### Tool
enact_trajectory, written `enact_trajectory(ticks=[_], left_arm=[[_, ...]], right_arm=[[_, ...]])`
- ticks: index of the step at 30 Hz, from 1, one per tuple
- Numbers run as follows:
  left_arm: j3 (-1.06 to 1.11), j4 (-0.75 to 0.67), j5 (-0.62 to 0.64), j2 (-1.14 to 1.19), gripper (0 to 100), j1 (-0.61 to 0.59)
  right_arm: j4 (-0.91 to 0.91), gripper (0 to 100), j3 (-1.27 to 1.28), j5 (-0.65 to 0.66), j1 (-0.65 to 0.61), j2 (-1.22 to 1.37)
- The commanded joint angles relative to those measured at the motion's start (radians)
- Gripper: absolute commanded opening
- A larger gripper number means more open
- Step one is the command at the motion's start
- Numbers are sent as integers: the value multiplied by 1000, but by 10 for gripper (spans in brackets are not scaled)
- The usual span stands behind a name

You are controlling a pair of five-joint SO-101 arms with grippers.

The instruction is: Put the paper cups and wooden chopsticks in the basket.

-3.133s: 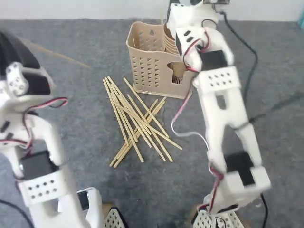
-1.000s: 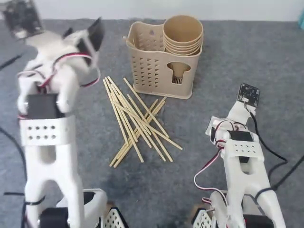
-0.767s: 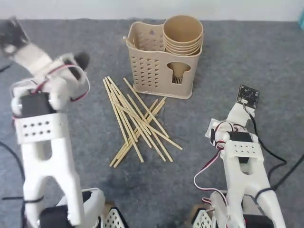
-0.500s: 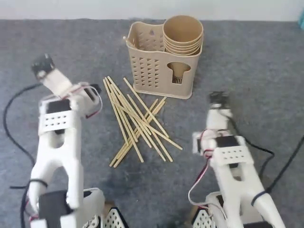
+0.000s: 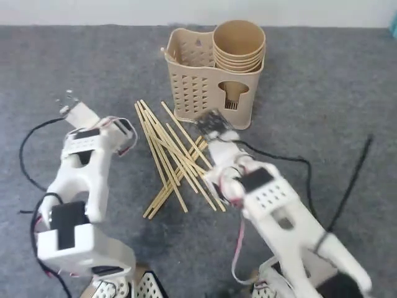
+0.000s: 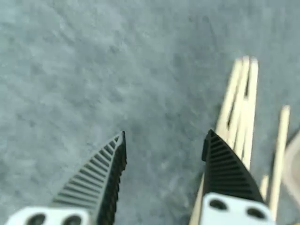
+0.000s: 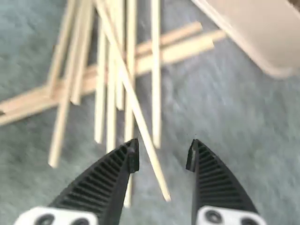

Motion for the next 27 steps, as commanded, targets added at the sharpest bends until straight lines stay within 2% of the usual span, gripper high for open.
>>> enact_trajectory(ticks=[1, 5, 8, 14, 17, 22, 27], left_arm=[[-74, -6, 89, -6, 253, -87], [-108, -5, 152, 0, 253, -155], [-113, -9, 155, 2, 253, -158], [-113, -34, 155, 2, 253, -158], [-113, -34, 155, 2, 253, -158], [-111, -34, 152, 2, 253, -158], [-107, -32, 152, 2, 253, -157]], right_arm=[[-59, 180, -201, 12, -50, 194], [-150, 180, -356, 14, -88, 440], [-179, 180, -485, 17, -102, 608], [-73, 180, -704, 15, -101, 828], [-2, 161, -758, 14, -99, 854], [71, 3, -767, -17, -97, 802], [111, 18, -717, -77, -85, 704]])
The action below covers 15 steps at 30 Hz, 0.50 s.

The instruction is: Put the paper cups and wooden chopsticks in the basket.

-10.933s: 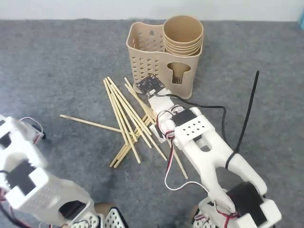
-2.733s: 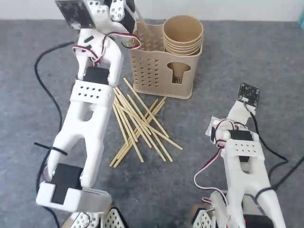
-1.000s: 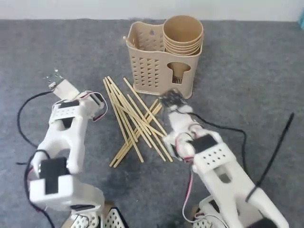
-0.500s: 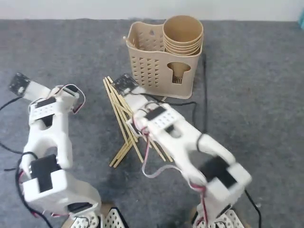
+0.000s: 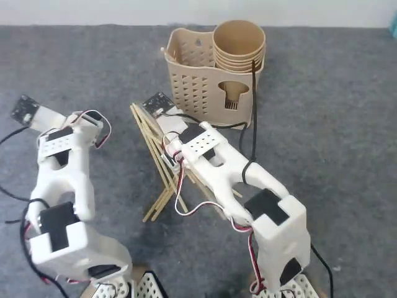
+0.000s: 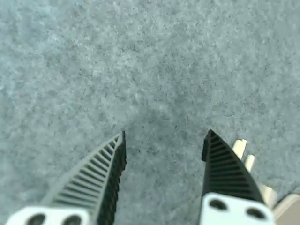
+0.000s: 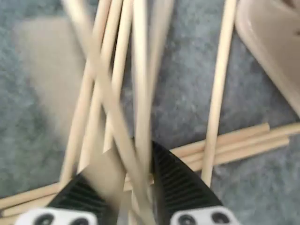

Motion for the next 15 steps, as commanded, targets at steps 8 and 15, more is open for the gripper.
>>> enact_trajectory(ticks=[8, 15], left_arm=[[-38, -28, 6, -5, 253, -2], [-25, -31, 5, -5, 253, -2]], right_arm=[[8, 34, 193, -21, 12, -278], [-48, 173, 272, 54, 5, -285]])
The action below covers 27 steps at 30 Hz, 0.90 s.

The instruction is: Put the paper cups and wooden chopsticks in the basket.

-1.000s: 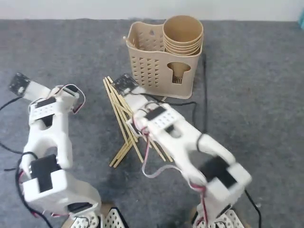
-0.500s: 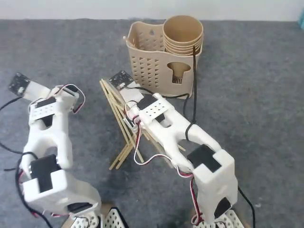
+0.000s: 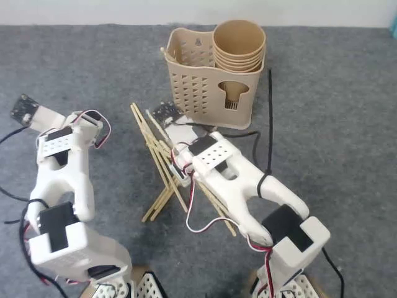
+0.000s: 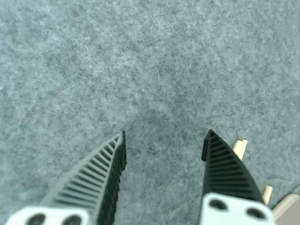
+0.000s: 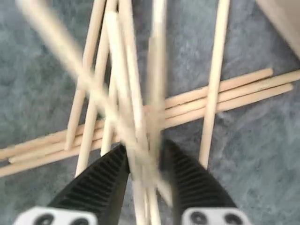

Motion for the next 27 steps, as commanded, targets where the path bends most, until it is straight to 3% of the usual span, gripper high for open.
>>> enact_trajectory(ticks=[1, 5, 11, 22, 27], left_arm=[[-25, -31, 5, -5, 253, -2], [-25, -31, 5, -5, 253, -2], [-25, -31, 5, -5, 253, -2], [-27, -31, 5, -5, 253, 0], [-27, -31, 5, -5, 253, 0]], right_arm=[[-22, 182, 5, 37, 5, -79], [-13, 165, 5, 41, 5, -87], [-13, 58, 5, 41, 8, -88], [1, 145, 72, 43, 15, -229], [1, 98, 97, 43, 13, -269]])
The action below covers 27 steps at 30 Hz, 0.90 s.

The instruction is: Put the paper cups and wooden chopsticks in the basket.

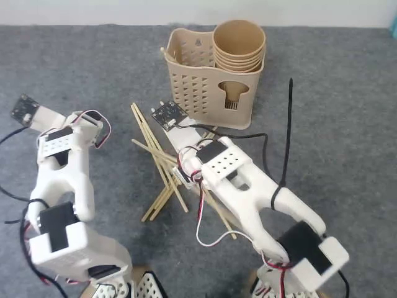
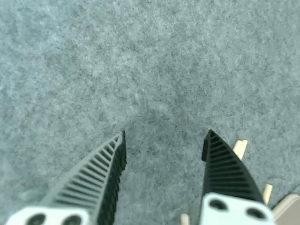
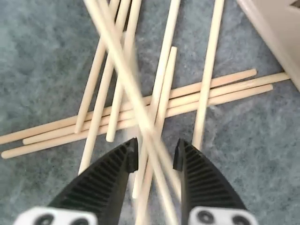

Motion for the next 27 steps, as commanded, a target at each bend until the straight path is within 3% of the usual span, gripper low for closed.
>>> enact_trajectory(ticks=[1, 4, 11, 17, 20, 27], left_arm=[[-27, -31, 5, -5, 253, 0], [-25, -31, 5, -5, 253, 0], [-25, -32, 5, -5, 253, 0], [-24, -29, 3, -5, 253, 11], [-22, -3, -77, -14, 253, 37], [-31, 48, -152, -18, 253, 86]], right_arm=[[1, 71, -6, 14, 15, -79], [-1, 3, -6, 14, 16, -79], [-22, 23, -6, 14, 24, -70], [-107, 179, 20, 14, 71, -42], [-179, 232, 29, 14, 68, 13], [-295, 113, 25, 14, 68, 104]])
